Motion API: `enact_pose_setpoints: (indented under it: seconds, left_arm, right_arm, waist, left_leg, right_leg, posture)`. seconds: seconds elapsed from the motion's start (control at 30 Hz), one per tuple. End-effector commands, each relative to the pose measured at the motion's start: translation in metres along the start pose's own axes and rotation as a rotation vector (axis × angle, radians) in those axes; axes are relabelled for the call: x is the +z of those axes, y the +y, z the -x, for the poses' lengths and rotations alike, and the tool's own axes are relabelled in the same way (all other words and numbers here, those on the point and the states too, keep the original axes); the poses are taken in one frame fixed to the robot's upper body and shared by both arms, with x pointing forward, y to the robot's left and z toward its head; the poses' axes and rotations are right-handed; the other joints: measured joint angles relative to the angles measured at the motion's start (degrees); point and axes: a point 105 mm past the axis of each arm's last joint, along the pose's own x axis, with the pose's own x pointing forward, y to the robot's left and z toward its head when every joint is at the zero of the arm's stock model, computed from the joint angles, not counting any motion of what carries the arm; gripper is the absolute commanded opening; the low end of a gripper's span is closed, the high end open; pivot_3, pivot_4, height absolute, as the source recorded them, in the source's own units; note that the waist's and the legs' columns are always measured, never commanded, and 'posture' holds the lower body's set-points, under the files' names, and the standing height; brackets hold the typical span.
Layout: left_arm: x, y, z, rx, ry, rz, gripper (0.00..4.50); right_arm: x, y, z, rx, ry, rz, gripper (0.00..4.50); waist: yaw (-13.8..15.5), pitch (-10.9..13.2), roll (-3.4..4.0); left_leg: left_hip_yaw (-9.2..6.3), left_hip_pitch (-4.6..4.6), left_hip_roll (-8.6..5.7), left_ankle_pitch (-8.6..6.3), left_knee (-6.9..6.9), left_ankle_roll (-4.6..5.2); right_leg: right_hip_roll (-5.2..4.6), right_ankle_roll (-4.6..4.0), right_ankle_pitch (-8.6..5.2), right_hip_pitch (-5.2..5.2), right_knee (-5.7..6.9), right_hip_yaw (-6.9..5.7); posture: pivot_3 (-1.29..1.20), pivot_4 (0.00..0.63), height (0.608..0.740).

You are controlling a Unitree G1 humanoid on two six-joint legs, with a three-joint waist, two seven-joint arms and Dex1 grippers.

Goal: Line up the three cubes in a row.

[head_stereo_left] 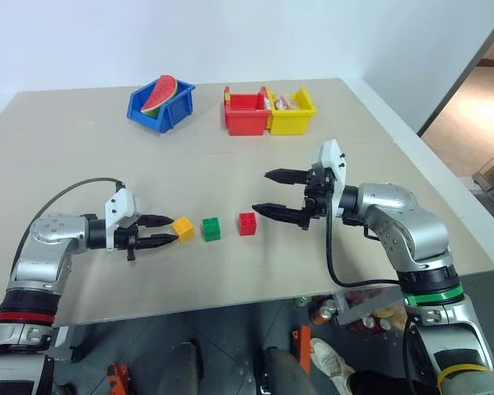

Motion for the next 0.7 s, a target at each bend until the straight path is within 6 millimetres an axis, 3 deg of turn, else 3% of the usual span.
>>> enact_pose_setpoints:
  seconds: [0.03, 0.4, 0.6, 0.63, 0.67, 0.7]
  left_arm:
    - [0.002, 0.000, 0.000, -0.026, 0.024, -0.045, 2.04]
    - [-0.014, 0.007, 0.001, 0.015, 0.075, -0.011, 2.04]
    - [-0.014, 0.005, 0.014, 0.037, 0.067, 0.029, 2.04]
    - [-0.012, 0.005, 0.018, 0.044, 0.053, 0.004, 2.55]
    - [-0.010, 0.004, 0.020, 0.055, 0.038, -0.011, 2.60]
    - [-0.008, 0.003, 0.023, 0.063, 0.025, -0.017, 2.99]
  right_arm:
    - [0.008, 0.001, 0.002, 0.001, -0.011, 0.046, 4.50]
    - [0.005, 0.001, 0.008, -0.016, 0.003, 0.043, 4.50]
    - [0.005, 0.000, 0.011, -0.020, 0.007, 0.042, 4.50]
    - [0.004, 0.000, 0.011, -0.021, 0.009, 0.042, 4.50]
    - [0.004, 0.000, 0.012, -0.021, 0.010, 0.041, 4.50]
    - [0.004, 0.001, 0.012, -0.021, 0.011, 0.041, 4.50]
  waist:
    - [0.0, 0.0, 0.00]
    - [0.0, 0.0, 0.00]
    - [0.0, 0.0, 0.00]
    - [0.0, 0.0, 0.00]
    - [0.0, 0.0, 0.00]
    - [0.0, 0.0, 0.00]
  left_leg:
    - [0.00, 0.00, 0.00, 0.00, 0.00, 0.00]
    - [0.02, 0.00, 0.01, 0.04, -0.03, 0.06]
    - [0.01, 0.00, 0.02, 0.04, -0.03, 0.06]
    - [0.02, 0.00, 0.02, 0.03, -0.03, 0.06]
    - [0.02, 0.00, 0.02, 0.03, -0.03, 0.06]
    - [0.02, 0.00, 0.03, 0.03, -0.04, 0.06]
  right_leg:
    - [-0.01, 0.00, 0.00, 0.00, 0.00, 0.00]
    - [0.06, -0.05, -0.08, -0.02, 0.00, 0.00]
    - [0.06, -0.05, -0.08, -0.02, 0.00, 0.00]
    - [0.05, -0.05, -0.08, -0.03, 0.00, 0.00]
    - [0.05, -0.05, -0.08, -0.04, 0.00, 0.00]
    - [0.05, -0.06, -0.09, -0.05, 0.00, 0.00]
  posture:
    - [0.00, 0.150, 0.740]
    - [0.00, 0.150, 0.740]
    - [0.00, 0.150, 0.740]
    - [0.00, 0.150, 0.740]
    - [0.00, 0.150, 0.740]
    - [0.00, 0.150, 0.740]
